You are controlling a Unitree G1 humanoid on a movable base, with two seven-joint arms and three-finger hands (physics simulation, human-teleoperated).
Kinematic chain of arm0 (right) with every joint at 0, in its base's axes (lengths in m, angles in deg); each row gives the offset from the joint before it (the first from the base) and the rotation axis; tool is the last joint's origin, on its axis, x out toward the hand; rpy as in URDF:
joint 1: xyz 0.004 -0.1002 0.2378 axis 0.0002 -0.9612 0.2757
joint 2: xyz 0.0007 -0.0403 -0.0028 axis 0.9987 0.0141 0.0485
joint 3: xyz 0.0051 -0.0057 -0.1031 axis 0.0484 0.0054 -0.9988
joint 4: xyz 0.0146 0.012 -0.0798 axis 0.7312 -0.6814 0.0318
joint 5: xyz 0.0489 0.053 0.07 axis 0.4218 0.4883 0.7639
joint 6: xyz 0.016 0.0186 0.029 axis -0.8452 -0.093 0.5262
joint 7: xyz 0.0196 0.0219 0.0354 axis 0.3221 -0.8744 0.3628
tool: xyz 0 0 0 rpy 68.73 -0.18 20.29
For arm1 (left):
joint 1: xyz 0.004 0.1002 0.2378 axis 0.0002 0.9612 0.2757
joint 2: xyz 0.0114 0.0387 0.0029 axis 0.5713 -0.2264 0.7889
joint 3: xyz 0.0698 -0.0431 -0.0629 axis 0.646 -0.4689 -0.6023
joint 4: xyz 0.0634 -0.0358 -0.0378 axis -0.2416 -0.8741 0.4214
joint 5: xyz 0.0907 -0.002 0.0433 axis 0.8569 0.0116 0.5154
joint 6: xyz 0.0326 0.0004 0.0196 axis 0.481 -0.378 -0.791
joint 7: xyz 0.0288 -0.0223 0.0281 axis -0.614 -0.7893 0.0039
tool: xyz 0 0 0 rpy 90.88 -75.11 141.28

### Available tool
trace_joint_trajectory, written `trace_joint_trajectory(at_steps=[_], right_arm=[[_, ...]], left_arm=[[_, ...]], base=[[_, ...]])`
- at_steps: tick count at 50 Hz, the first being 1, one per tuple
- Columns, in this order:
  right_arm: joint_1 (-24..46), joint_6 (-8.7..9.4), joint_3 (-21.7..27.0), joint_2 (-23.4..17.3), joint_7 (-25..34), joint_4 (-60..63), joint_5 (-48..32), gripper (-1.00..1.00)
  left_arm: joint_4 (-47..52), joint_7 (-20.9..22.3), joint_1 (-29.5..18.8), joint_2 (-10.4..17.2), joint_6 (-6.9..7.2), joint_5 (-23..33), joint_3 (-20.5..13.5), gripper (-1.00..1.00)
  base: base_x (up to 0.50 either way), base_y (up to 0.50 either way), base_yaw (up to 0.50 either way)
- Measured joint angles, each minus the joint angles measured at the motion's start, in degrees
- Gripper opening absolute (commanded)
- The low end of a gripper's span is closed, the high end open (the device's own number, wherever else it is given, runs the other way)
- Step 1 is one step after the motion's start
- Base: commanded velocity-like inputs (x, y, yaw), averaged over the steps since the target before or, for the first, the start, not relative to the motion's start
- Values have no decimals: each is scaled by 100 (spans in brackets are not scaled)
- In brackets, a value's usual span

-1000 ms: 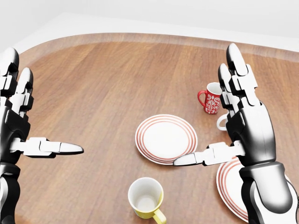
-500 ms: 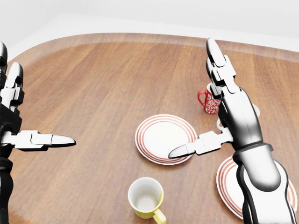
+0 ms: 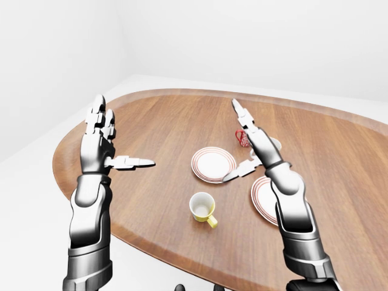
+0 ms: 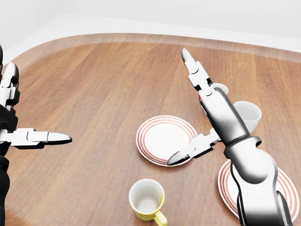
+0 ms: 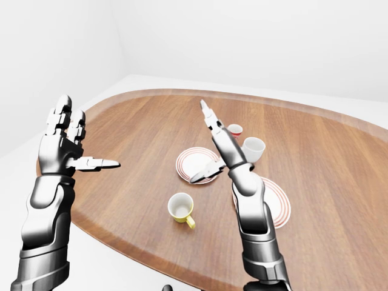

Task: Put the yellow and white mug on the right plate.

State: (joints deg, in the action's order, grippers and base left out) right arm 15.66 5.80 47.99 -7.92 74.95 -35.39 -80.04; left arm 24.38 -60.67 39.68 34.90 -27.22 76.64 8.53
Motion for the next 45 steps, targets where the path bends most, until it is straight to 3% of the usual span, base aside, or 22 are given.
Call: trace_joint_trajectory(at_steps=[45], right_arm=[[24, 0, -649, 559, 242, -234, -2444, 100]], left_arm=[[-61, -27, -47, 54, 0, -35, -41, 100]], base=[[0, 0, 0]])
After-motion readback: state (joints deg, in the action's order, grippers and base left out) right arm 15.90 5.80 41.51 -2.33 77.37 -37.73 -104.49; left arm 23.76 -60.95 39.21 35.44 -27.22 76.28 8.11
